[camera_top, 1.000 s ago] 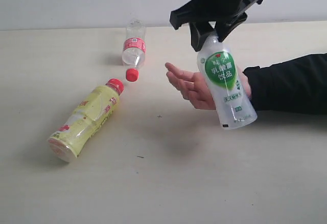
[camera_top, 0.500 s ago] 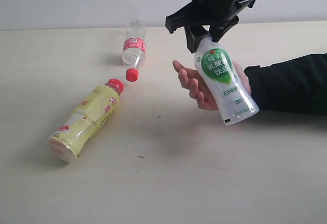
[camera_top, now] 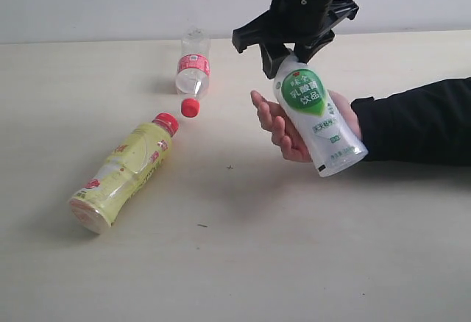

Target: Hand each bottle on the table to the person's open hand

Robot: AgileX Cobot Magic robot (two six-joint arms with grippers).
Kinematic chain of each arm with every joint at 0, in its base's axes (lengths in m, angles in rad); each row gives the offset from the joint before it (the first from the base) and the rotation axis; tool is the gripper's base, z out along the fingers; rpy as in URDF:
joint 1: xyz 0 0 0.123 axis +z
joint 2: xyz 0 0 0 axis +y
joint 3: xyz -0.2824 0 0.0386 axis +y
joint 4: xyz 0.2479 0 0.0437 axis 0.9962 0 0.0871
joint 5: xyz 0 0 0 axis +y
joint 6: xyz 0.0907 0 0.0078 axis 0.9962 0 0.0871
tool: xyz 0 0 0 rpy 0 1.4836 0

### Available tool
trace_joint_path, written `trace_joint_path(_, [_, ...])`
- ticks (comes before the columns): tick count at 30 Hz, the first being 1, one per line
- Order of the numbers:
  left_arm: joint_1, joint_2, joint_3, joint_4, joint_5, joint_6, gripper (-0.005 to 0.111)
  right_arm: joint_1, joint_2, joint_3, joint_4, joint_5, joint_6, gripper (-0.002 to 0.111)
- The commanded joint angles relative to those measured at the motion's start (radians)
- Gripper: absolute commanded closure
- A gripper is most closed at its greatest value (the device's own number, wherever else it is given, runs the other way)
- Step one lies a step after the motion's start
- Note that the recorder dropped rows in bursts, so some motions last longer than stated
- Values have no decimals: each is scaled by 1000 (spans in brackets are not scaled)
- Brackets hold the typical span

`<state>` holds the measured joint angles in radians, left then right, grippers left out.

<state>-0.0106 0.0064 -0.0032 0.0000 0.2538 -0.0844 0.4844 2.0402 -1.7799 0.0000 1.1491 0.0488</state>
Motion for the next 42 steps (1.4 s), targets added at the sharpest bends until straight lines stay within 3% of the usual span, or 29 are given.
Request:
trace_joint_path(1, [2,-6,3,-11,-10,3,107,-4,-3,-12,-9,-28,6,93])
trace_joint_path(10, [2,-6,3,-11,-10,3,107,-4,-3,-12,-9,-28,6,60])
trace_joint_path(19, [2,-6,3,-11,-10,3,107,-4,-3,-12,-9,-28,6,39])
trace_joint_path(37, [2,-6,3,-11,-10,3,107,-2,-151,-12,-23,6,-1,37])
trace_joint_path(42, [2,-6,3,-11,-10,3,107,-2,-222,42,66,32,-5,44])
